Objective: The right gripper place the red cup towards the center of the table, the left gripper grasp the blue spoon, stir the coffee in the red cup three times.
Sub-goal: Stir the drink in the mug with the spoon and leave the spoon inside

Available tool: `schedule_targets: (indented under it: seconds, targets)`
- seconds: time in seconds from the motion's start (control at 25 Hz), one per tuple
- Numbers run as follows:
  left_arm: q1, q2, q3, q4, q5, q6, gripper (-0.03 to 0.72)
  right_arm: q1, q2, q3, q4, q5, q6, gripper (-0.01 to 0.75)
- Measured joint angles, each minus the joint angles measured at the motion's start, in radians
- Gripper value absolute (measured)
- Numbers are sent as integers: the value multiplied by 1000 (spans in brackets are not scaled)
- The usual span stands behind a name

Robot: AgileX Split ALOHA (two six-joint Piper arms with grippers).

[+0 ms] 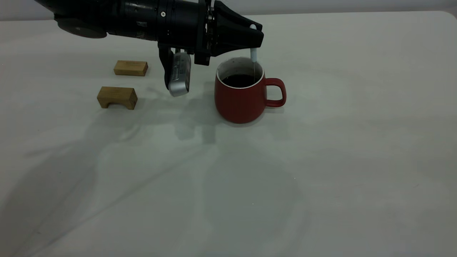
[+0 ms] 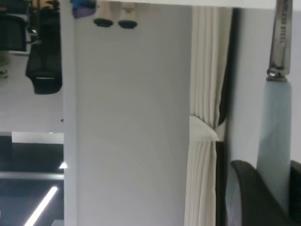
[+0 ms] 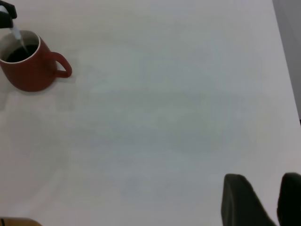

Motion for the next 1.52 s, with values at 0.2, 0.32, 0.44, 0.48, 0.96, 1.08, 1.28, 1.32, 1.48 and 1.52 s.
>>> schedule_targets:
  seconds: [0.2,0.32,0.44,0.48,0.96,1.08,1.28,1.32,1.48,1.52]
  targets:
    - [0,-47,0,116,-106,-30,179,0,0,0,0,0,0,237]
    - [0,-62,-4,159,-153,-22,179,0,0,0,0,0,0,237]
    - [0,-59,-5,163,-174,32,179,0,0,0,0,0,0,237]
    - [1,-55,-6,154,-173,57,179,0,0,0,0,0,0,237]
    - [1,-5,-9,81,-43,116,179,0,0,0,0,0,0,237]
    - [1,-5,-9,80,-40,117,179,0,0,0,0,0,0,237]
    - [1,-5,-9,80,-39,117,182,0,0,0,0,0,0,237]
    - [1,-5,-9,80,-39,117,193,0,0,0,0,0,0,237]
    - [1,-5,-9,80,-35,117,289,0,0,0,0,0,0,237]
    - [1,-5,-9,80,-33,117,315,0,0,0,0,0,0,237]
